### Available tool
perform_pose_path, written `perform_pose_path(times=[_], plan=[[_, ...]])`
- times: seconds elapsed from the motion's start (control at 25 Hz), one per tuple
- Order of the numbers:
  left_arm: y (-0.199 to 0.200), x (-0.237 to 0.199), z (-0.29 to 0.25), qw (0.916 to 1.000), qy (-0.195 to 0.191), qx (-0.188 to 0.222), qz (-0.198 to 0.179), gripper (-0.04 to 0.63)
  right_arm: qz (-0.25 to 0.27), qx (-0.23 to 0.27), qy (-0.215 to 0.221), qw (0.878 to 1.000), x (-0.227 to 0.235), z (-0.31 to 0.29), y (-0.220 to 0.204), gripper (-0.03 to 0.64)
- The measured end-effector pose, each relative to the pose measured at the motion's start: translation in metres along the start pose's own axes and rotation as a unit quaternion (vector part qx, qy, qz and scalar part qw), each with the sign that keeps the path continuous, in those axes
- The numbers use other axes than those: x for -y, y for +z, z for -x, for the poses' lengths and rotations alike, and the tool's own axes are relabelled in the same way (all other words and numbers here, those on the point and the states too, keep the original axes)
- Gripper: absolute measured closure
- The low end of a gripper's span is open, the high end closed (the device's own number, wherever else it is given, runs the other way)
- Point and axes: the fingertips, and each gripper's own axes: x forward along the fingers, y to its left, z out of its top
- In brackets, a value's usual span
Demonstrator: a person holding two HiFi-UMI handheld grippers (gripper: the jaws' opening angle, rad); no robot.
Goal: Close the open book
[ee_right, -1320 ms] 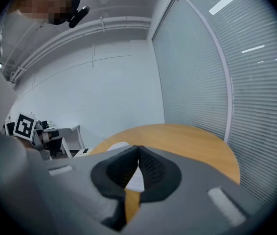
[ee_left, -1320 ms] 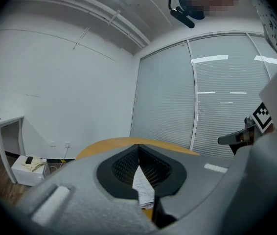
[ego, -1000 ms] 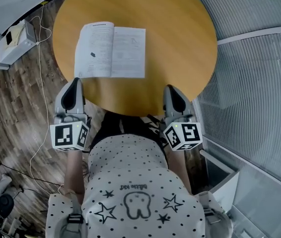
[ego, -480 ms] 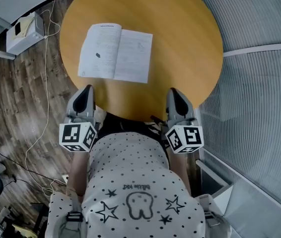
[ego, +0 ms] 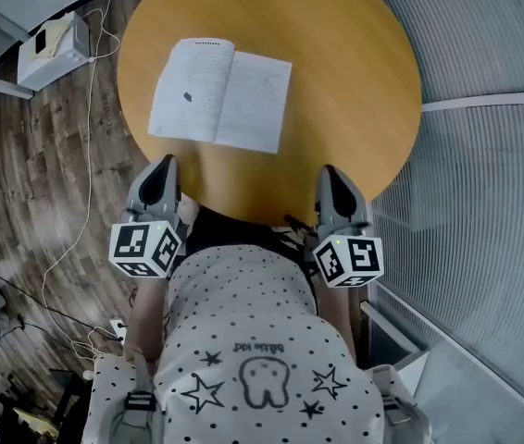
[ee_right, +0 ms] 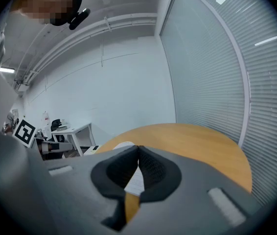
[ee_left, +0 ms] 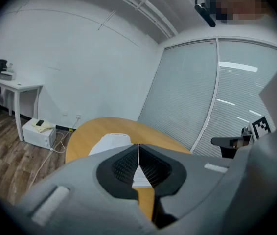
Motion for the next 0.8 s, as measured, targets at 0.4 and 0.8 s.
perform_pose_path(times=[0.4, 0.8], plan=[[-0.033, -0.001, -0.031, 0.98, -0.036, -0.025, 0.194, 0.503, -0.001, -0.004, -0.009, 1.0, 0.011, 0.011, 0.0, 0.612], [-0.084, -0.027, -0.062, 0.9361, -0.02, -0.041, 0.349, 0.449, 0.011, -0.019, -0.018, 1.0, 0.013, 0.018, -0.003, 0.612]])
